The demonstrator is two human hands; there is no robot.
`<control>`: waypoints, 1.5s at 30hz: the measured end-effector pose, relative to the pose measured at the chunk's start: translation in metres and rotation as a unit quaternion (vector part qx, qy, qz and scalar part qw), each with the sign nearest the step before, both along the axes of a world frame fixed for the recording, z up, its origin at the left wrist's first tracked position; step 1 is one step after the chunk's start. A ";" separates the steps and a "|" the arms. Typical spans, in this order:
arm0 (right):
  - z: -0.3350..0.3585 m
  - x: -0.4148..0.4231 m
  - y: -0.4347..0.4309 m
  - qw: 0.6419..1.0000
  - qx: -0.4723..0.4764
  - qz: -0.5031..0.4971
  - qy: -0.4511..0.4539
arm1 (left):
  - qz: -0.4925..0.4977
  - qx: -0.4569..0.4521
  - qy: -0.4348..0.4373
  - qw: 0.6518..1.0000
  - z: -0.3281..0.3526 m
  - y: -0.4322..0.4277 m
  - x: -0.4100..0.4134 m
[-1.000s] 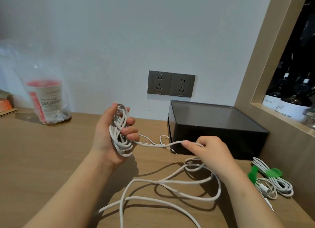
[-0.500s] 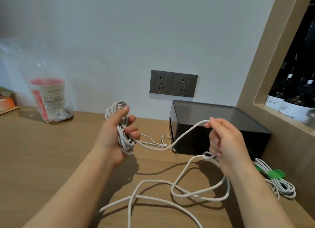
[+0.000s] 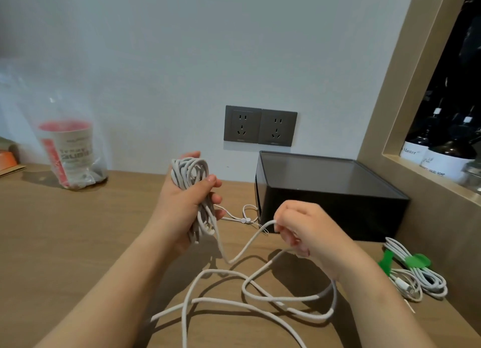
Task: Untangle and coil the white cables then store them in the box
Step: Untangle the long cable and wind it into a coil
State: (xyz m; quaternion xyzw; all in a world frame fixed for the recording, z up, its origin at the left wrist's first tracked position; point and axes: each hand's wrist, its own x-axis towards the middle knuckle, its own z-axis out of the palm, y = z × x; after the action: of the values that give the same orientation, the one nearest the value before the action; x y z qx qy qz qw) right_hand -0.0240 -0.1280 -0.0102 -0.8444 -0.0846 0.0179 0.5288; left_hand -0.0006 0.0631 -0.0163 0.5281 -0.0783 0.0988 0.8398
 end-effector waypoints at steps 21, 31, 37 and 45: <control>-0.020 -0.013 0.055 0.994 -0.019 -0.036 -0.097 | 0.034 -0.123 -0.015 0.992 -0.010 -0.018 0.001; -0.027 -0.006 0.050 0.969 -0.147 -0.015 -0.199 | -0.052 -0.180 0.117 0.975 -0.007 -0.009 0.002; -0.024 -0.006 0.048 0.970 -0.155 0.033 -0.183 | 0.011 -0.148 0.105 0.983 -0.013 -0.010 0.005; -0.005 -0.004 0.020 0.972 0.023 -0.163 -0.167 | 0.068 -0.130 0.058 0.987 -0.002 -0.003 0.005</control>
State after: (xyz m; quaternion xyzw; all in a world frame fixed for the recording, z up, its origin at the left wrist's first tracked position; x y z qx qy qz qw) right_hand -0.0282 -0.1082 -0.0147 -0.8257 -0.0337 -0.2114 0.5219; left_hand 0.0045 0.0599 -0.0181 0.4234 0.0202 0.1338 0.8958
